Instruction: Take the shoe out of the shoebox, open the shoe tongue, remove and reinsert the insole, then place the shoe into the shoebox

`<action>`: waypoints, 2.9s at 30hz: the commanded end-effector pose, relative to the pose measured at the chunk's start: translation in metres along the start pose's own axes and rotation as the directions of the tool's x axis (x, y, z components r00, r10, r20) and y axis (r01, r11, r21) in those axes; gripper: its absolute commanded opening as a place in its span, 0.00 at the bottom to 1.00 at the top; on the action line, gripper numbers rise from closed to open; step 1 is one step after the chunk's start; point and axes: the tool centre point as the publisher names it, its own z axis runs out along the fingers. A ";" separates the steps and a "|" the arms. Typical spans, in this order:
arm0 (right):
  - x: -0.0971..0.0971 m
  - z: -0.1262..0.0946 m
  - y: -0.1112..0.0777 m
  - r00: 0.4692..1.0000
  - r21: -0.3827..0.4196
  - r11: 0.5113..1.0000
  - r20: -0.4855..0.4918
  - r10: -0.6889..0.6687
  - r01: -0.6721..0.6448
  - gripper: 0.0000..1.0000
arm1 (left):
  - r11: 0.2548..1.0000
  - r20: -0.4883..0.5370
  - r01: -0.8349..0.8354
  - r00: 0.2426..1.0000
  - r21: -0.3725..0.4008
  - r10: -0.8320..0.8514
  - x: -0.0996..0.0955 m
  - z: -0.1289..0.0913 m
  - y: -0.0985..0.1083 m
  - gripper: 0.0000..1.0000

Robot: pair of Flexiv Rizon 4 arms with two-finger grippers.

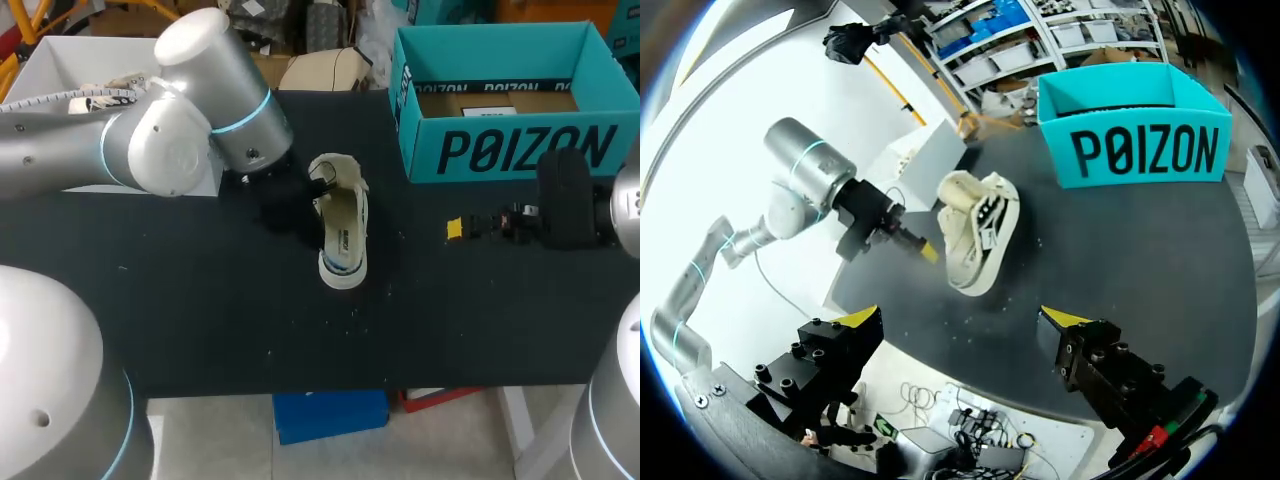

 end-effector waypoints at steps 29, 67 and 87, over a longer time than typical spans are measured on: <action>0.001 0.000 0.000 1.000 0.001 1.000 0.002 0.001 -0.001 1.00 | 0.996 -0.098 -0.031 0.994 0.083 0.039 -0.018 0.057 0.013 0.00; 0.001 0.000 0.000 1.000 0.001 1.000 0.002 0.001 -0.001 1.00 | 0.962 0.209 0.080 0.978 -0.260 -0.025 -0.034 -0.111 0.107 0.00; 0.001 0.000 0.000 1.000 0.001 1.000 0.002 0.001 -0.001 1.00 | 0.991 0.166 0.064 0.985 -0.120 -0.044 -0.066 -0.037 0.153 0.00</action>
